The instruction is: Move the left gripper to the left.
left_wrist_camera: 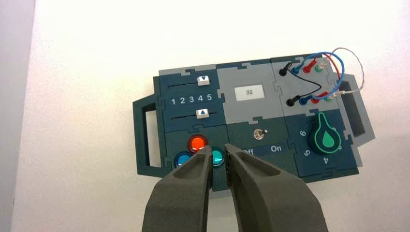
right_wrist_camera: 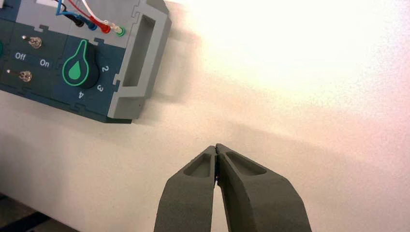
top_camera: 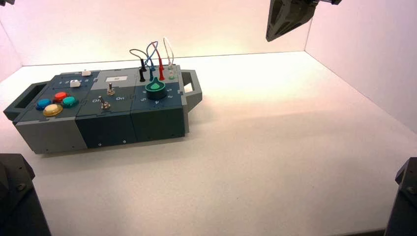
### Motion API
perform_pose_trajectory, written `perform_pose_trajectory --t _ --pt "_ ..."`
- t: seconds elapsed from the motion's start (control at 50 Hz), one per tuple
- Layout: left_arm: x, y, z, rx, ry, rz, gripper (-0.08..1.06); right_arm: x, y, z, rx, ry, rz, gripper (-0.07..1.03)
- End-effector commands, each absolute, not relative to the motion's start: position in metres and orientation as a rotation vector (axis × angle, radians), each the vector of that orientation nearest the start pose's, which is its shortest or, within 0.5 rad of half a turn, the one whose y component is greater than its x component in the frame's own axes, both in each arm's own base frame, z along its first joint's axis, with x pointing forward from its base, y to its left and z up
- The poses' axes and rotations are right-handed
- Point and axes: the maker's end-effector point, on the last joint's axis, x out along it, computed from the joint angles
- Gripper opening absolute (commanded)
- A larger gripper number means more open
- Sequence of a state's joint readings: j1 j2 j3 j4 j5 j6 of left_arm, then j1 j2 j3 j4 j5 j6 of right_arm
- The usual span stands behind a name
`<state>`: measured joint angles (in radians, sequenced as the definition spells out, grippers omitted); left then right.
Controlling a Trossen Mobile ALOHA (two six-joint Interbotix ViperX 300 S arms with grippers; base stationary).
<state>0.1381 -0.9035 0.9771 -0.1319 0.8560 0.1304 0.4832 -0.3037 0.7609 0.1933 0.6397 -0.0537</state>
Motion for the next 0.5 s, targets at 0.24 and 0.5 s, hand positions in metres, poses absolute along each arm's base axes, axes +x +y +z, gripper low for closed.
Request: perform_pose_trajectory --t 0.24,0.5 --pt "0.2092 0.0126 0.2022 -0.067 0.905 0.021 0.16 0.2768 0.1697 0.154 -0.113 1.072 0.493 -0.02" --pt "0.2094 0.0127 0.2024 -0.067 0.904 0.021 0.16 0.278 0.1692 0.1544 -0.122 1.069 0.492 -0.02"
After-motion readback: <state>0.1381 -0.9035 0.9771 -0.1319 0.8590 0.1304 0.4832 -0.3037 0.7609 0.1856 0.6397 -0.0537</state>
